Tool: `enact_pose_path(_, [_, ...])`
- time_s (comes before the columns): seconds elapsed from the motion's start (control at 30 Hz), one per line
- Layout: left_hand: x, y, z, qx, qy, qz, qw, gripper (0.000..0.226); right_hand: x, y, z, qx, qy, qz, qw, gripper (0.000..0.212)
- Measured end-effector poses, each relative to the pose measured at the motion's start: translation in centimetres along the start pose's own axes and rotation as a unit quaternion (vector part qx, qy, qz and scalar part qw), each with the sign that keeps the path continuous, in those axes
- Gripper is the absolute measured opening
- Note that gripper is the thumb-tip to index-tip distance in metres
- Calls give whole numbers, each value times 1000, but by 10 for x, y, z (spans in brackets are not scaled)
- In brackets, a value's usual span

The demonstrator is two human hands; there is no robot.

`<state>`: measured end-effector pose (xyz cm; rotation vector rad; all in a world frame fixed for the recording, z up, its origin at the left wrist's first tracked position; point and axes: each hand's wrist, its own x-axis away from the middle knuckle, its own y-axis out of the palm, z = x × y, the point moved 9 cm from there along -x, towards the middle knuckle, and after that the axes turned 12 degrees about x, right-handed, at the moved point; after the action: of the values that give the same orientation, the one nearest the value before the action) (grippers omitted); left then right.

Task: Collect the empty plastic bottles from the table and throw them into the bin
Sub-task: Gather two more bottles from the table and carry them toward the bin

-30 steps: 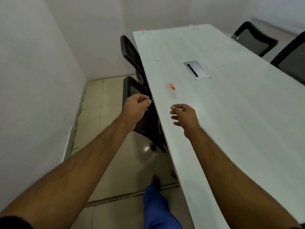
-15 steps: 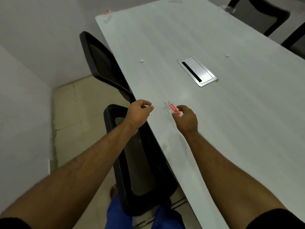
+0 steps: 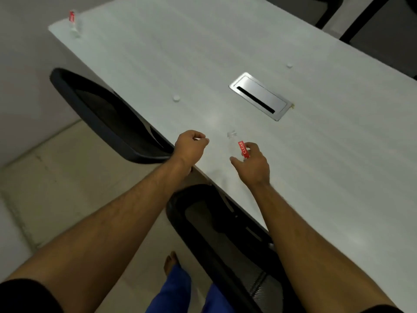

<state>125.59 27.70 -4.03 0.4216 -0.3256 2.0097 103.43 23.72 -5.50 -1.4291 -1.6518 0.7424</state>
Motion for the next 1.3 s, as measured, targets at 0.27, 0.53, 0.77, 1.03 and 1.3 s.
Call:
enact_pose_path(0.27, [-99,-43,51,-129,28,-23,991,30,-29,30,-100,-108,15,13,994,66])
enact_pose_path(0.53, [-220,-65,65,-278,62,-16,958,49,-107,77,-147,-142,48,8,989,67])
enact_pose_path(0.77, [-305,-48,47,-427,27,-31,904,60,-166,110,-155,-184,111,9,976,61])
enact_pose_path(1.03, [-330,-59,63,-321,26,-63,944,31,-185,125,-182,-219,135,-6,966,58])
enact_pose_path(1.3, [-314,-153,143,75,-81,-126,986,26,-178,141,-282,-291,95,-79,949,64])
